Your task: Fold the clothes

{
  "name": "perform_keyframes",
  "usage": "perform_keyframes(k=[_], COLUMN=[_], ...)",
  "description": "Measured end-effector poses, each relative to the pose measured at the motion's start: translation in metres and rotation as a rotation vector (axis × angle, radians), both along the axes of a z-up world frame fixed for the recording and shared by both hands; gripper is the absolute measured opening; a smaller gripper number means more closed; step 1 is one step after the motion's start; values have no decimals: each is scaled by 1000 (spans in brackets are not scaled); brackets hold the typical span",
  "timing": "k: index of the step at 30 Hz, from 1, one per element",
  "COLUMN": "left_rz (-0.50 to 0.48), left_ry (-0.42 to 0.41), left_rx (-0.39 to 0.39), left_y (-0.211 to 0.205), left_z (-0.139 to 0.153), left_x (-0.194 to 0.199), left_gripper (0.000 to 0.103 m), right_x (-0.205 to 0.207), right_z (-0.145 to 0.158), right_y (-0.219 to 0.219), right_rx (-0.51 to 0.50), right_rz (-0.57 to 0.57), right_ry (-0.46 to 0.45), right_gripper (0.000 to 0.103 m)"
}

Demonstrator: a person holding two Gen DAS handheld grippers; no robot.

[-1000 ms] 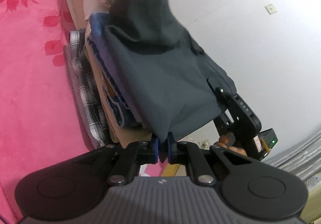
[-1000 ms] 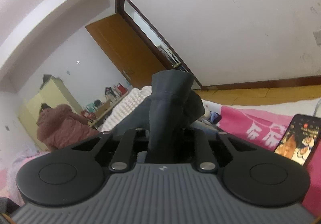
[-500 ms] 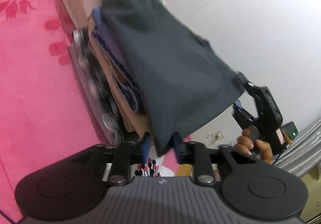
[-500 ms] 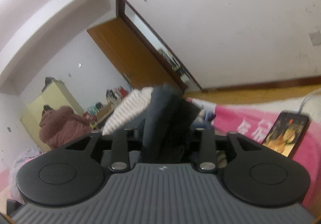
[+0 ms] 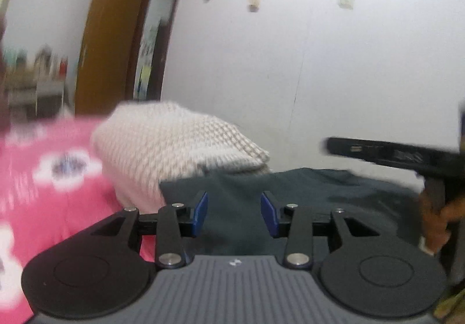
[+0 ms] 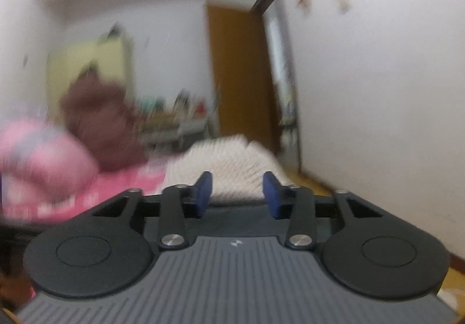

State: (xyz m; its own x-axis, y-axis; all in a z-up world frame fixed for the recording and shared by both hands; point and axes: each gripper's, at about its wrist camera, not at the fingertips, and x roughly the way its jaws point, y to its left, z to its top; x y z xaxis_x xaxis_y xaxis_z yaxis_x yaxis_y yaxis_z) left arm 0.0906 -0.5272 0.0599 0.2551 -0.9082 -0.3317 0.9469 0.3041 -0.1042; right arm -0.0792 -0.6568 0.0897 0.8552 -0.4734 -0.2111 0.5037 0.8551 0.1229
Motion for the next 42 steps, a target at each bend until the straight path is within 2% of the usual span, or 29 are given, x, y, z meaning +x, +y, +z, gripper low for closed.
perform_keyframes(k=[2,4,6,7,11,13,16,18,21,23,28,30,32,33,35,38,40,42], left_rz=[27,61,78,76,67,38,9,28,69,72,60,59,61,64,80,107,93,41], left_ry=[43,130,206,214,186,150,18,-24,57,132,350,412,430,416,330,163,74,25], left_rx=[69,120,133,128,99,55,-1,22,96,125,109,118,114,107,84,28,-12,-27], left_y=[-18,-29,-31,-30,-21,-8,2,-7,-29,-37,-37,-37,-33,-30,-20,-4,0,-10], left_z=[-15,-34,-52,-56,-55,-47,-37,-34,-45,-57,-74,-79,-79,-77,-68,-55,-44,-36], left_x=[9,19,27,29,28,22,11,10,31,44,68,75,79,77,64,43,32,27], left_gripper=[40,37,38,38,38,39,45,46,45,47,49,53,54,53,51,51,51,51], right_x=[35,70,89,91,100,100,98,96,98,97,100,103,108,110,112,107,103,102], right_z=[-6,-11,-36,-42,-63,-58,-41,-30,-18,-24,-53,-55,-56,-57,-58,-60,-61,-62], right_y=[-17,-34,-47,-47,-42,-37,-35,-33,-53,-71,-102,-102,-101,-100,-96,-96,-97,-99], right_rx=[22,44,98,104,115,93,75,64,86,146,263,253,238,226,208,214,227,237], right_rz=[37,75,75,76,81,88,109,123,87,49,4,2,1,2,3,7,11,15], right_ry=[99,198,306,328,399,413,387,370,354,346,379,397,423,435,448,425,404,391], right_gripper=[28,28,28,28,27,29,29,29,29,29,29,29,29,29,30,30,30,30])
